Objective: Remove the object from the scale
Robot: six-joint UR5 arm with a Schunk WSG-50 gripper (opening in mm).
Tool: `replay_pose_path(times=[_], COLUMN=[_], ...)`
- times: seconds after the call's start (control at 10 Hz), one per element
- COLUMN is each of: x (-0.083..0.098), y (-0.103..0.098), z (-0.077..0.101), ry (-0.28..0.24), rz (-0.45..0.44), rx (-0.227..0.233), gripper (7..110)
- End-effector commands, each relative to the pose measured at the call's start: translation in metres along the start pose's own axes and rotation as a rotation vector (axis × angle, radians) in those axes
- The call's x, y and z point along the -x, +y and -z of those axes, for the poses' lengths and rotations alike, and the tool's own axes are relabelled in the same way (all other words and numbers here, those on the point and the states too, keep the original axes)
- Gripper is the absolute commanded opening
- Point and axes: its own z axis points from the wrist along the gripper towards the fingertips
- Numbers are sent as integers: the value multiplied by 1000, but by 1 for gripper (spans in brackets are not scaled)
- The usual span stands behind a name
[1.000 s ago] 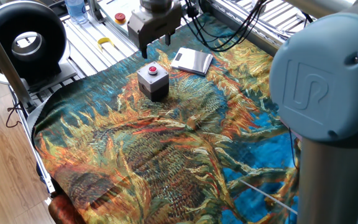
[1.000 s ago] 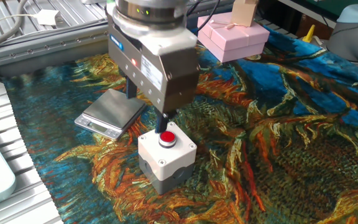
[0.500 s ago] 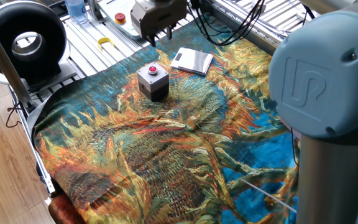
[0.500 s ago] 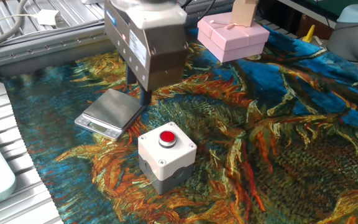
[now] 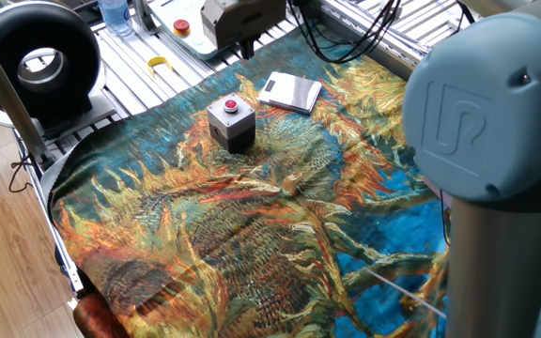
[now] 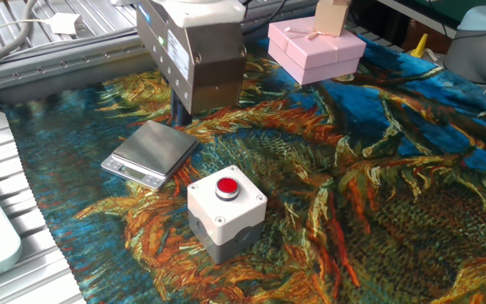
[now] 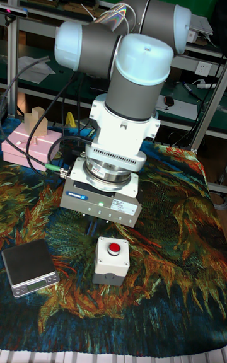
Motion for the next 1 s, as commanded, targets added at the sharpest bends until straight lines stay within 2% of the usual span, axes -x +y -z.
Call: replay_pose_path(times=[0.0,0.9], x=[5,9], y=[-9,-26], z=[-2,-11], ry=[-1,-19], rz=[-1,26], rx=[13,16], gripper=[7,7])
